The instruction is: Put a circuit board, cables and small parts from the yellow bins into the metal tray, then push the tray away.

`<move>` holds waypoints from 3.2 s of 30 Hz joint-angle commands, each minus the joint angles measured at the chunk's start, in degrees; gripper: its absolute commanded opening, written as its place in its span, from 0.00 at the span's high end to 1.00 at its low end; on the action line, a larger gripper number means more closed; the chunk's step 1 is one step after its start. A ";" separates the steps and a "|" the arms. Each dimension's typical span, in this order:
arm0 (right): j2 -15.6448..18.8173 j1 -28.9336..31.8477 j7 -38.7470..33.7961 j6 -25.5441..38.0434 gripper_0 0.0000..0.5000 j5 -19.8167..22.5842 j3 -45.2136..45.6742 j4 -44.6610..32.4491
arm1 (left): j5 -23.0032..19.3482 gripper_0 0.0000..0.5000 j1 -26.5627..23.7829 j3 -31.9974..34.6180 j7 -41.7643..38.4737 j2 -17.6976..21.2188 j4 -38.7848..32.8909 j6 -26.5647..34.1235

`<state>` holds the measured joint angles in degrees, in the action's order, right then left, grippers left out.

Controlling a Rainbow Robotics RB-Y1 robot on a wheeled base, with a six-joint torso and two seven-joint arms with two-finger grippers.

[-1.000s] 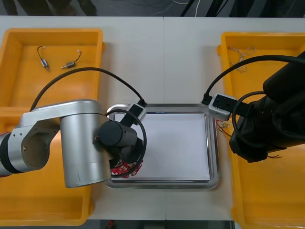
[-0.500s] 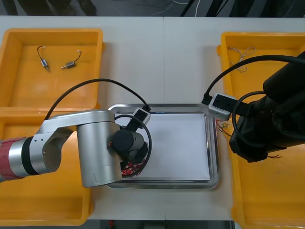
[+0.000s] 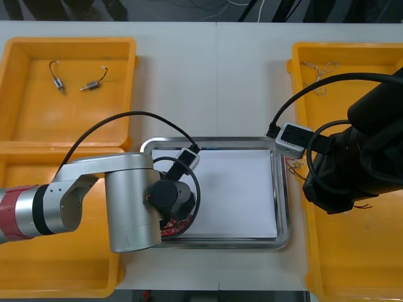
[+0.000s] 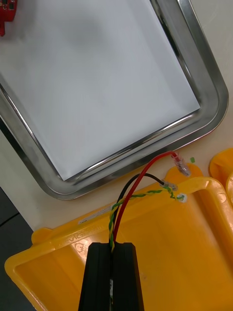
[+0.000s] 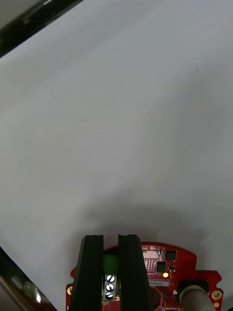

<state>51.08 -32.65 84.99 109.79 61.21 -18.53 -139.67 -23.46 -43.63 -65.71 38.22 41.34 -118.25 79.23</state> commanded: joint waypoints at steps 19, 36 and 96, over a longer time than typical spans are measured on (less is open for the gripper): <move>1.83 -1.62 -2.46 0.21 1.00 -0.22 -0.36 -1.48 | -0.79 0.00 -2.17 2.61 -4.11 -0.91 -0.49 -0.22; -0.81 -3.12 -2.02 0.07 1.00 0.84 -2.56 -1.57 | -16.17 0.00 -2.25 22.56 -1.83 -0.12 -6.38 13.93; -20.85 -11.56 14.33 -8.28 1.00 -24.74 -39.04 20.23 | -17.84 0.00 -7.35 59.83 29.55 7.79 37.22 17.54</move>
<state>31.40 -44.75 97.21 102.44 38.18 -55.54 -118.81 -42.23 -47.07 -7.76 60.95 47.29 -82.44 98.09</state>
